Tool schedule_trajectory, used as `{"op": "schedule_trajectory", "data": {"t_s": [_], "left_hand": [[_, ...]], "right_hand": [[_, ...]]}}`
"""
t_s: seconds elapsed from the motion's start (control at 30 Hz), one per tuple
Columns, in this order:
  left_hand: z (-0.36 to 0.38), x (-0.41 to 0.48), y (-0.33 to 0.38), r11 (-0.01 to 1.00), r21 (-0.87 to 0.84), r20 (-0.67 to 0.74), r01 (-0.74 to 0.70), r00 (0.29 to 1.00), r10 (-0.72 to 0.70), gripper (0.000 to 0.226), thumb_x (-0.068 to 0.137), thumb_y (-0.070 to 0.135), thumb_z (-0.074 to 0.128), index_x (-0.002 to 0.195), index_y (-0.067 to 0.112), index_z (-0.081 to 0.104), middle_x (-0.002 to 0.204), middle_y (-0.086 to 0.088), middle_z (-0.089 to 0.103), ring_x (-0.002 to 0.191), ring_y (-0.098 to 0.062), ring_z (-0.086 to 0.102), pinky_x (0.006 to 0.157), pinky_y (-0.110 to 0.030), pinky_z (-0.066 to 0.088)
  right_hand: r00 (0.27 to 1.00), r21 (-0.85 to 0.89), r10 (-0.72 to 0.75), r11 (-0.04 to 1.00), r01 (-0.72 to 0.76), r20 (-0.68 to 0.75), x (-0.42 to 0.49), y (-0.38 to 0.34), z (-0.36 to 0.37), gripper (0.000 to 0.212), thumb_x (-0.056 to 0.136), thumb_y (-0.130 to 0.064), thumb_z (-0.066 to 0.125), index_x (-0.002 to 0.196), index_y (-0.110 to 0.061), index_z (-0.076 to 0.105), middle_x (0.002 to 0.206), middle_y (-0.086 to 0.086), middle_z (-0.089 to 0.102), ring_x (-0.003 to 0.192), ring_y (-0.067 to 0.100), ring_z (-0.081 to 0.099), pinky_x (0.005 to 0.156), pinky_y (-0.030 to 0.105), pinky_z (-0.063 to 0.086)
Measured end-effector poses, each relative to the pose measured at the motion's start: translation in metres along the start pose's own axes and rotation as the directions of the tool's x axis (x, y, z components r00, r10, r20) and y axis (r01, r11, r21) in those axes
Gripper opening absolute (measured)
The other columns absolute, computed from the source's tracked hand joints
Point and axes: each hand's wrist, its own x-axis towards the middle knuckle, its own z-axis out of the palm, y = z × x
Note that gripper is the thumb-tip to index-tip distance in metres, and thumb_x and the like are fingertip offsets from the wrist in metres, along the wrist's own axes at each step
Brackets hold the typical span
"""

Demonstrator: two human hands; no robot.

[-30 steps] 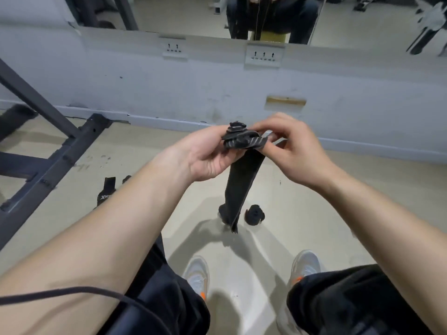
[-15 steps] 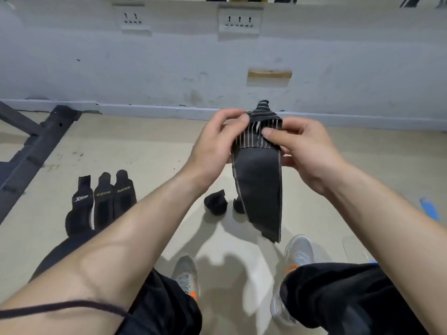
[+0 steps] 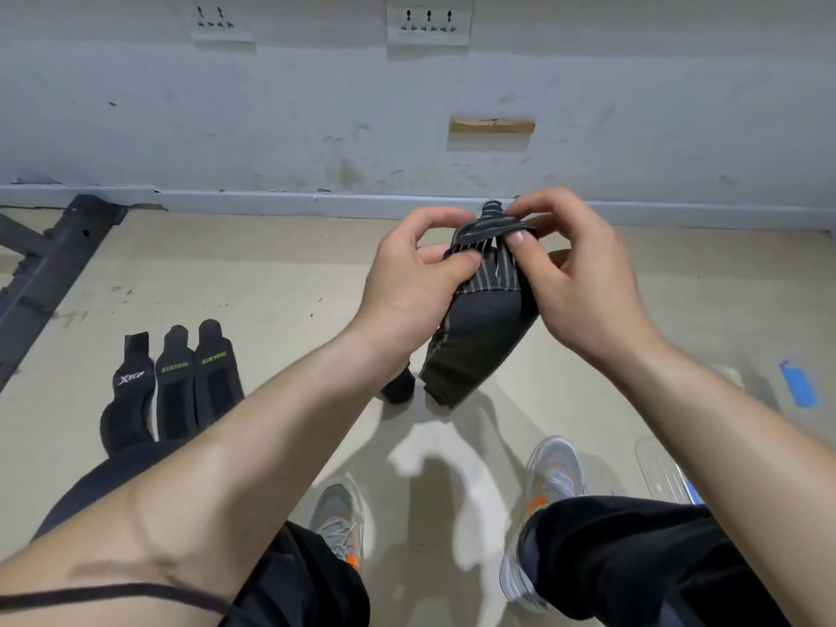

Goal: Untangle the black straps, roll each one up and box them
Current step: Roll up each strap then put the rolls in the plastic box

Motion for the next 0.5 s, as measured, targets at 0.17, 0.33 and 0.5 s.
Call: {"op": "schedule_trajectory", "data": {"t_s": [0.17,0.33,0.5], "left_hand": [[-0.001,-0.004,0.008,0.968,-0.202,0.036,0.150,0.989,-0.146,0.023,0.101,0.016,0.051,0.104,0.018,0.073,0.094,-0.009,0.071,0.076,-0.024,0.070,0.068,-0.033,0.057],[-0.005,-0.008,0.003,0.976,-0.158,0.023,0.152,0.988,-0.150,0.022,0.099,0.012,0.060,0.119,0.009,0.069,0.079,-0.001,0.070,0.053,-0.012,0.063,0.045,-0.019,0.046],[-0.009,-0.006,0.000,0.979,-0.111,-0.083,0.170,0.980,-0.179,0.026,0.098,0.019,0.064,0.120,0.007,0.068,0.090,-0.006,0.072,0.056,-0.015,0.065,0.047,-0.022,0.048]], "right_hand": [[1.000,-0.028,-0.016,0.999,0.016,-0.022,-0.003,0.001,-0.001,0.016,0.095,-0.022,0.059,0.098,-0.038,0.061,0.089,-0.011,0.068,0.069,0.033,0.062,0.061,0.048,0.052],[0.997,-0.066,-0.063,0.996,0.065,0.035,-0.007,-0.003,0.000,0.023,0.096,-0.019,0.059,0.108,-0.039,0.056,0.092,-0.012,0.065,0.050,0.015,0.048,0.060,0.036,0.043],[0.975,-0.062,-0.194,0.978,0.201,0.104,-0.008,-0.003,0.005,0.013,0.099,-0.015,0.056,0.107,-0.022,0.064,0.097,-0.014,0.064,0.087,0.004,0.058,0.074,0.027,0.046]]}}
